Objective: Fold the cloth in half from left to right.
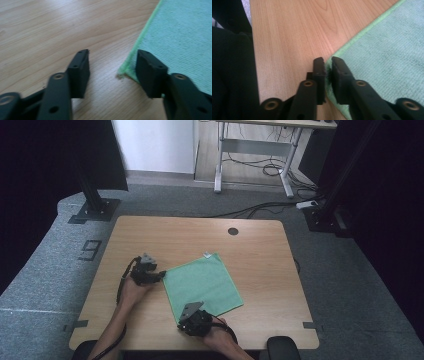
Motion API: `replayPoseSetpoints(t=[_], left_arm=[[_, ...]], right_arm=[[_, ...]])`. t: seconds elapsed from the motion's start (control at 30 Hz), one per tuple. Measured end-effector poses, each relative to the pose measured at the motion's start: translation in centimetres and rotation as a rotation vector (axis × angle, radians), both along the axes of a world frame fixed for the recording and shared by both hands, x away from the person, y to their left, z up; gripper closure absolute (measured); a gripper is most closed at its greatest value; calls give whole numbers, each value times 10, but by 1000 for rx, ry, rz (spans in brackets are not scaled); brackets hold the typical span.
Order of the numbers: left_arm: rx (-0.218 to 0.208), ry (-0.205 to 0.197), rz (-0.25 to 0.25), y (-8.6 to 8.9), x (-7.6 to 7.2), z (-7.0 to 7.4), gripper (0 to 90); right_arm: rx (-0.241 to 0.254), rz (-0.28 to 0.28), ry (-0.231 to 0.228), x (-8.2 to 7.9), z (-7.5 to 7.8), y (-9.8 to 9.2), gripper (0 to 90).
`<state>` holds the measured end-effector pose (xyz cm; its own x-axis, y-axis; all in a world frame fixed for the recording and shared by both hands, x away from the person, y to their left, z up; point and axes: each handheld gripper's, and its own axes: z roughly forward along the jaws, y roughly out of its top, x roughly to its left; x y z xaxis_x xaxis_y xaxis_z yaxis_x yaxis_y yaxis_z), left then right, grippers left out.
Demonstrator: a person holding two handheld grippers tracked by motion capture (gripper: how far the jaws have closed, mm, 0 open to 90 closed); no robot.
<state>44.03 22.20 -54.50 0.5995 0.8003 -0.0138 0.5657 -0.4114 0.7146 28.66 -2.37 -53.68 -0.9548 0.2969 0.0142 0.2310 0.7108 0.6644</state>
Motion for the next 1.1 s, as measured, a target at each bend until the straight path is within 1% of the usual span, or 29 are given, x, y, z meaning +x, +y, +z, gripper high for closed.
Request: replayPoseSetpoints(t=[0.03,0.07,0.1,0.13,0.17,0.2,0.23,0.27,0.3,0.33,0.37,0.4,0.47,0.53,0.7,0.87,1.1], left_arm=[[0,0,0,0,0,0,502],[4,8,-9,-2,-1,1,546],[4,8,-9,-2,-1,1,578],[5,16,-15,-4,-1,2,578],[6,20,-17,-5,-1,3,614],[3,27,-26,-7,-2,4,684],[3,27,-26,-7,-2,4,714],[4,34,-29,-9,-2,4,714],[6,38,-32,-10,-2,5,746],[7,49,-40,-12,-2,6,811],[7,49,-40,-12,-2,6,843],[10,53,-47,-13,-3,6,843],[33,50,-48,-16,-3,7,872],[38,53,-49,-16,-3,8,874],[23,68,-45,-14,-2,8,877],[39,83,-42,-10,-6,10,877],[59,97,-24,-2,-10,15,875]], right_arm=[[0,0,0,0,0,0,826],[13,-7,15,2,-1,-2,844],[13,-7,15,2,-1,-2,844],[17,-6,21,3,-1,-2,846],[22,-7,26,4,-1,-3,849],[28,-9,33,5,-2,-3,850],[28,-9,33,5,-2,-3,850],[29,-8,33,5,-2,-4,850],[28,-7,33,5,-2,-4,850],[29,-4,33,5,-2,-4,850],[29,-4,33,5,-2,-4,850],[31,-6,37,5,-2,-4,850],[38,-5,43,6,-2,-5,850],[40,-6,47,7,-2,-5,850],[38,-2,56,8,-2,-4,850],[43,10,76,8,1,-1,850],[58,43,84,5,4,11,850]])
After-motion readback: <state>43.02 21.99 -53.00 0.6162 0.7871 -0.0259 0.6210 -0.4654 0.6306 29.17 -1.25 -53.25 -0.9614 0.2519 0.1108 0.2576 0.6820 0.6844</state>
